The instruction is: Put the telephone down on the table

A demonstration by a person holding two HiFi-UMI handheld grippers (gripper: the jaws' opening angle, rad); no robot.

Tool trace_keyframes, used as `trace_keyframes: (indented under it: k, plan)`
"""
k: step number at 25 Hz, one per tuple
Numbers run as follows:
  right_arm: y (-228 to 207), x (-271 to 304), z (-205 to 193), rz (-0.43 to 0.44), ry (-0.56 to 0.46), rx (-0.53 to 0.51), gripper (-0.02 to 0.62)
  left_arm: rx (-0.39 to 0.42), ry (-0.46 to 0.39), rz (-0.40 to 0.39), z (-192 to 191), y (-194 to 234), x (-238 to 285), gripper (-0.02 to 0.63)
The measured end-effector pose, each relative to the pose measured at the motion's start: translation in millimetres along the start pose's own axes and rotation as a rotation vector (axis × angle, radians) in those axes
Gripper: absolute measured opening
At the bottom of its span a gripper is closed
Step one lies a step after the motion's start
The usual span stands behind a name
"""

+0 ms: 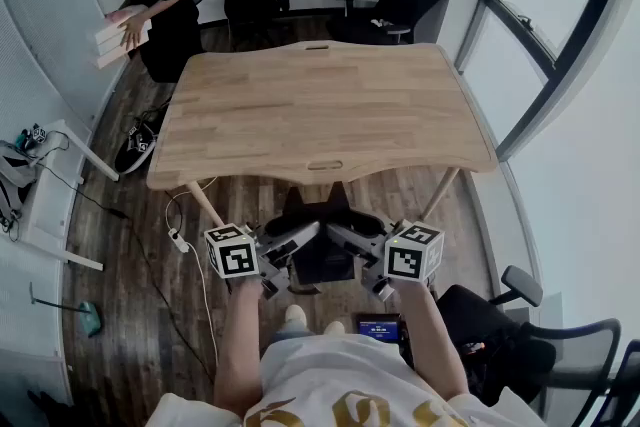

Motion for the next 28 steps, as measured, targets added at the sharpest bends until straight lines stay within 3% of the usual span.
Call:
trace_keyframes:
  k: [18,28]
  plan:
    - [-2.3,-8.4,-2.0,0.055,0.023,0.019,0.204,0.017,0.000,0.025,-7.0,-7.0,6.1,0.210]
    - [-29.5,0.4,5.0,0.047,0.014,0.018,0.204,0.010,-0.002,0.028,4.9,15.2,21.9,0.212]
Point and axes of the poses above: the fingertips, and each gripper's own axes: x forward along the fingers, y to its left, z out of its top, the point moved 2 cm from there along -x, backward along the fingers, and after that the axes turned 7 degrees about -x, right-handed, at the moved point
